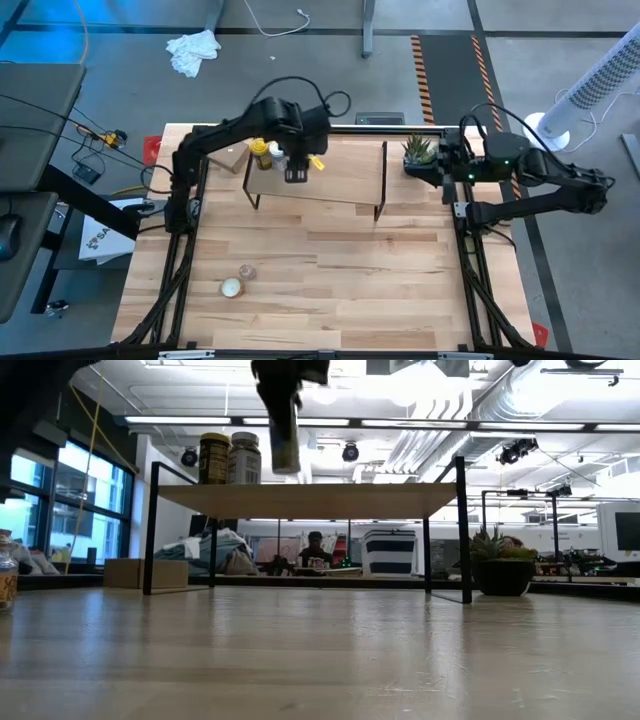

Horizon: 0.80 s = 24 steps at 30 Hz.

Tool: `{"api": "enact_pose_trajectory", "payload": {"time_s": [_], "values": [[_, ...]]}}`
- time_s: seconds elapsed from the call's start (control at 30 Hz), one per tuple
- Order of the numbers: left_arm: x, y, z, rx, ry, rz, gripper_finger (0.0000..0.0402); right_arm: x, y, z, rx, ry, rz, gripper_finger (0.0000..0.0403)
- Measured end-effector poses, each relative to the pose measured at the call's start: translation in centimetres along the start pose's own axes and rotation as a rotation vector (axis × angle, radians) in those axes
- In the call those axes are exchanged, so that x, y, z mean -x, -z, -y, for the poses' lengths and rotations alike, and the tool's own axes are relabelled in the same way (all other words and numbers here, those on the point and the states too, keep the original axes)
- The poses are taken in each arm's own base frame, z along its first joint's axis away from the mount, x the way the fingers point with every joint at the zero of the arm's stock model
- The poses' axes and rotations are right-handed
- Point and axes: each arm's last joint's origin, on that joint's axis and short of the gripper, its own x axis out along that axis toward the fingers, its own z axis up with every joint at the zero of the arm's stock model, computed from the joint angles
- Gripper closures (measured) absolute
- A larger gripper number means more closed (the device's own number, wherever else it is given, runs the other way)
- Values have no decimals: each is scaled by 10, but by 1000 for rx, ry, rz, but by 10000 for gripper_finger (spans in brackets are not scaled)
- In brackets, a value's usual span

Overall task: Shelf spices
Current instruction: Put the black seasoning bottle on the shelf

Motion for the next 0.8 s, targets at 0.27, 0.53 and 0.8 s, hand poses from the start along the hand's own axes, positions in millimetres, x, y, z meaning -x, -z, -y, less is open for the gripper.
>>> {"api": "enact_pose_trajectory", "payload": {"time_s": [0.27,0.53,0.8], "values": [[-20,-9,2,-37,42,-31,150,-11,1,2,0,78,8,403],[-14,-6,2,-21,35,-21,147,-16,0,3,-26,106,18,403],[16,5,3,24,41,64,146,-15,-1,2,-26,91,26,403]]}}
